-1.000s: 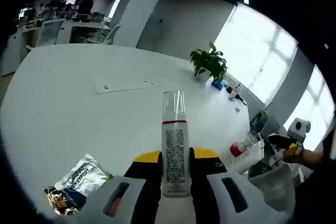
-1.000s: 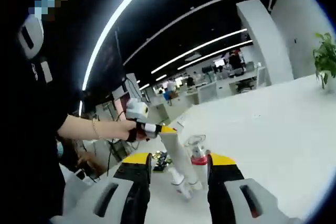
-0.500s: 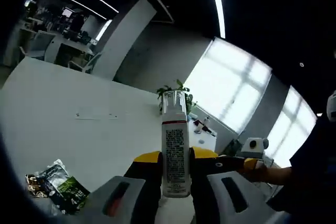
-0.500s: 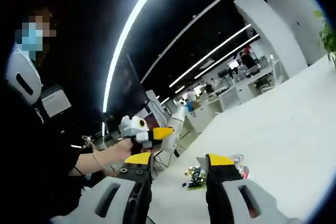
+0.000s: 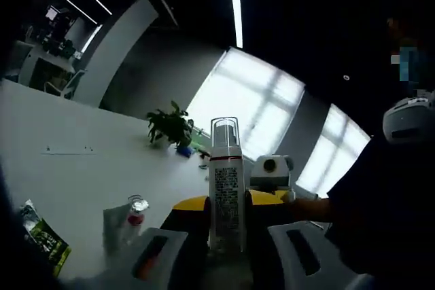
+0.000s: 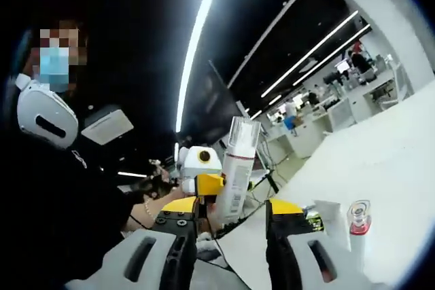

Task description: Arrange the skincare products in the storage area until every visible bottle or jar stands upright without overlapping.

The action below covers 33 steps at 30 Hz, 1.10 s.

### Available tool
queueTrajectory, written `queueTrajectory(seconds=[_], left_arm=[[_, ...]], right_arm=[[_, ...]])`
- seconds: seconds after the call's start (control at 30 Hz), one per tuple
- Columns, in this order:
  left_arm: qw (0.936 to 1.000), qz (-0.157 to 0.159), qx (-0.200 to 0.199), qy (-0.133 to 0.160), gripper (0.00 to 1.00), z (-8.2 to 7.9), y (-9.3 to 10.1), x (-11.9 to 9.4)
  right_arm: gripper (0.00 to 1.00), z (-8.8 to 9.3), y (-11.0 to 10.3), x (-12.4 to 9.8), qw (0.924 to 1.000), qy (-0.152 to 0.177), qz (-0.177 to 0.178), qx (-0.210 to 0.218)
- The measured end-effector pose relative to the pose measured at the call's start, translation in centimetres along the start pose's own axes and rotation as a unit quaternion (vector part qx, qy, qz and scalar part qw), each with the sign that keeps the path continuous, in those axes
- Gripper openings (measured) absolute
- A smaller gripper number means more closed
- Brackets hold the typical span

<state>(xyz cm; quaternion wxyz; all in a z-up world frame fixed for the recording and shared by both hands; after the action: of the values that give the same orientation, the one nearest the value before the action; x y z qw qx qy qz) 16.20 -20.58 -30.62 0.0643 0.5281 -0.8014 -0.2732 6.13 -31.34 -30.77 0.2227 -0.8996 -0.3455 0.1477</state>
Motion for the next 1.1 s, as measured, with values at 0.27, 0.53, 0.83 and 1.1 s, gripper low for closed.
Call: queueTrajectory(seconds=[0.27, 0.53, 0.83, 1.1], left_arm=[[0.9992, 0.020, 0.034, 0.005, 0.24, 0.6, 3.0, 0.8], [0.9975, 0.033, 0.062, 0.001, 0.24, 1.2, 5.3, 1.4], [0.9975, 0.032, 0.063, 0.008, 0.24, 1.5, 5.0, 1.2], [0.9975, 0.042, 0.053, 0.023, 0.24, 2.0, 4.8, 0.9]], right_arm=[[0.35, -0.6, -1.8, -0.5, 0.9991, 0.027, -0.034, -0.002], [0.31, -0.7, -2.7, -0.4, 0.9981, 0.021, -0.058, 0.003], [0.23, -0.2, -3.3, -0.3, 0.9967, 0.006, -0.081, 0.000], [0.09, -0.1, -3.6, 0.0, 0.9965, -0.002, -0.079, -0.025]])
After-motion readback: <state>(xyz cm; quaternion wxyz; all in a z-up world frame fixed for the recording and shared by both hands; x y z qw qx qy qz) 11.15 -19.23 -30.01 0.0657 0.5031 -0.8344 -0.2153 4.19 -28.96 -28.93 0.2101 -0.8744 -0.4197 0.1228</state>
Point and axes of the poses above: the point that each gripper's makers call its tool centre point, and the gripper's own axes: x roughly forward along the fingers, y roughly to its right, z roughly out of its underside, the point moved 7 cm from there along -x, roughly backward along the fingers, and after that the axes turned 15 degrees about -y, right-handed, at the moved point
